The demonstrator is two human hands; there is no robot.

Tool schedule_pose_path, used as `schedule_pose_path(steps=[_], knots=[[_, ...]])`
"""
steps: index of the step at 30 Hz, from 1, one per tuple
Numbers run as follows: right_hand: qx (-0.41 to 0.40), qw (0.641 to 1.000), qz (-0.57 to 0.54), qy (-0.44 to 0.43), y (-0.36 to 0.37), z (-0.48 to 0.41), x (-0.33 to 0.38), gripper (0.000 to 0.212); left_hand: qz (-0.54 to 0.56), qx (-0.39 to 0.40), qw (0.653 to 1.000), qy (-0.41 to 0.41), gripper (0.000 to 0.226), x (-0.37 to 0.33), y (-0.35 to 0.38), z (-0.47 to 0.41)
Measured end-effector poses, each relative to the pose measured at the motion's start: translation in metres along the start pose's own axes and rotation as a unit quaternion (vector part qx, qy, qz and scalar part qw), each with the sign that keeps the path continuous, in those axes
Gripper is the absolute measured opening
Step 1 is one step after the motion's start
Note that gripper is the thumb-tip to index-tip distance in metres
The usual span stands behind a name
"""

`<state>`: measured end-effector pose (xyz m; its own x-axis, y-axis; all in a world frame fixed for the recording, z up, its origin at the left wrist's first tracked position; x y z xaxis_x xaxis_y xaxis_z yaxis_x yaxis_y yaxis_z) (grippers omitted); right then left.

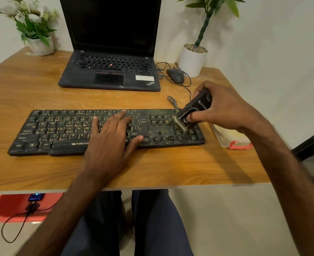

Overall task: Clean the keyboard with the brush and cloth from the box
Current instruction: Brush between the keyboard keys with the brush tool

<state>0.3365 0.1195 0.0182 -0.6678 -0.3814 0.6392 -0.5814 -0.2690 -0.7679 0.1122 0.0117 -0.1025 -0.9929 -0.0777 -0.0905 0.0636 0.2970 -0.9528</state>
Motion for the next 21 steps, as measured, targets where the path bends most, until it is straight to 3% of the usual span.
schedule_pose_path(steps=[7,13,18,21], knots=[[0.082,0.997,-0.007,-0.013,0.047,-0.006,0.009,0.056,0.000,0.000,1.000,0.000,0.080,0.001,0.002,0.000],[-0.052,0.995,0.082,-0.008,0.032,-0.029,0.002,0.066,0.009,0.000,1.000,0.000,0.082,0.002,0.002,0.000],[0.078,0.995,-0.054,0.015,0.056,-0.025,0.009,0.055,0.006,0.001,1.000,-0.002,0.082,0.003,0.001,0.000],[0.005,0.997,0.078,-0.012,0.048,-0.032,0.013,0.062,0.014,-0.004,1.000,-0.001,0.081,0.004,0.001,0.001]])
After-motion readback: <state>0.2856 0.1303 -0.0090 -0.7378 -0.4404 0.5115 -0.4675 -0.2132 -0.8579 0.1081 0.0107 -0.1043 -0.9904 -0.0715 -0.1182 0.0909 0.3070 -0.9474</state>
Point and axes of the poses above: each hand's wrist, its own z-axis away from the middle knuckle, its own y-axis out of the palm, x = y × z, the point moved 3 cm from there along -z, towards the middle knuckle, and after that the axes turned 9 degrees about -z, right-handed, at the moved point
